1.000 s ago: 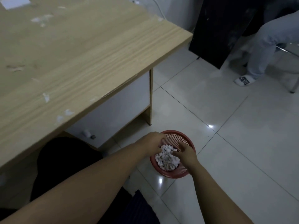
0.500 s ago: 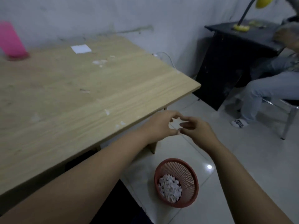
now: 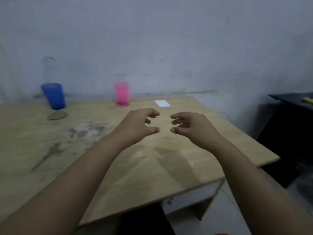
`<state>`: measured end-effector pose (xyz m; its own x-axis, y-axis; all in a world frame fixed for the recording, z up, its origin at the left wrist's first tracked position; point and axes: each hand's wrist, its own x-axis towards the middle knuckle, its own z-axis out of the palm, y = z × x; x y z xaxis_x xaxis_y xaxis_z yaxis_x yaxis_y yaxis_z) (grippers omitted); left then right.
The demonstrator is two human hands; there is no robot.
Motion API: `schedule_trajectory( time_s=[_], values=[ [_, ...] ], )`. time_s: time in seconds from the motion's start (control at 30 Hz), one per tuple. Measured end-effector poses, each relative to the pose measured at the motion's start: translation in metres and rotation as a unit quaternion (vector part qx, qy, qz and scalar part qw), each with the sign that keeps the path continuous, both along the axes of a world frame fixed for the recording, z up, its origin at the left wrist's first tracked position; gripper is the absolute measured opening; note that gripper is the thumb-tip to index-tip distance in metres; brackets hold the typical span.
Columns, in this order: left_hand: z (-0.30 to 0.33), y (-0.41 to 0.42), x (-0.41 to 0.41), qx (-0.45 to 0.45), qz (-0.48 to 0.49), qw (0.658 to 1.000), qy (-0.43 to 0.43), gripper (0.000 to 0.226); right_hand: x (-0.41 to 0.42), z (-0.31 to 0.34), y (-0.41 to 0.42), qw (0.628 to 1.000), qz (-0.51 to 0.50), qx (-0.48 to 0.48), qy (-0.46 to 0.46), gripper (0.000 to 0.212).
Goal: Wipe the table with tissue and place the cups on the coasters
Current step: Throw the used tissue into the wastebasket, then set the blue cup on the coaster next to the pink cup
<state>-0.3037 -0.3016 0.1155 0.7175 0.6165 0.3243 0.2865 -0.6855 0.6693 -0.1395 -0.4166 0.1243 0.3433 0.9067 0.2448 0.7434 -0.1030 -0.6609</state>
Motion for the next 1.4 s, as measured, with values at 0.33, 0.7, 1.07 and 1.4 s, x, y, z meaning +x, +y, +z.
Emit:
schedule_trajectory(
  time_s=[0.33, 0.7, 1.07, 1.4],
  values=[
    [-0.003, 0.101, -0.175, 0.006, 0.214, 0.977, 0.006, 0.047, -0.158, 0.006, 0.177, 0.975, 0.219, -0.007, -0.021, 0.044],
    [-0.053, 0.205, -0.226, 0.037, 0.328, 0.944, 0.019, 0.042, -0.23, -0.038, 0.307, 0.963, 0.258, -0.016, -0.073, 0.037],
    [-0.129, 0.308, -0.2, 0.05, 0.407, 0.895, 0.174, 0.07, -0.222, -0.111, 0.436, 0.986, 0.157, -0.036, -0.037, 0.066],
    [-0.139, 0.335, -0.192, 0.009, 0.45, 0.876, 0.172, 0.102, -0.236, -0.132, 0.502, 0.986, 0.136, 0.025, 0.092, 0.094]
  ],
)
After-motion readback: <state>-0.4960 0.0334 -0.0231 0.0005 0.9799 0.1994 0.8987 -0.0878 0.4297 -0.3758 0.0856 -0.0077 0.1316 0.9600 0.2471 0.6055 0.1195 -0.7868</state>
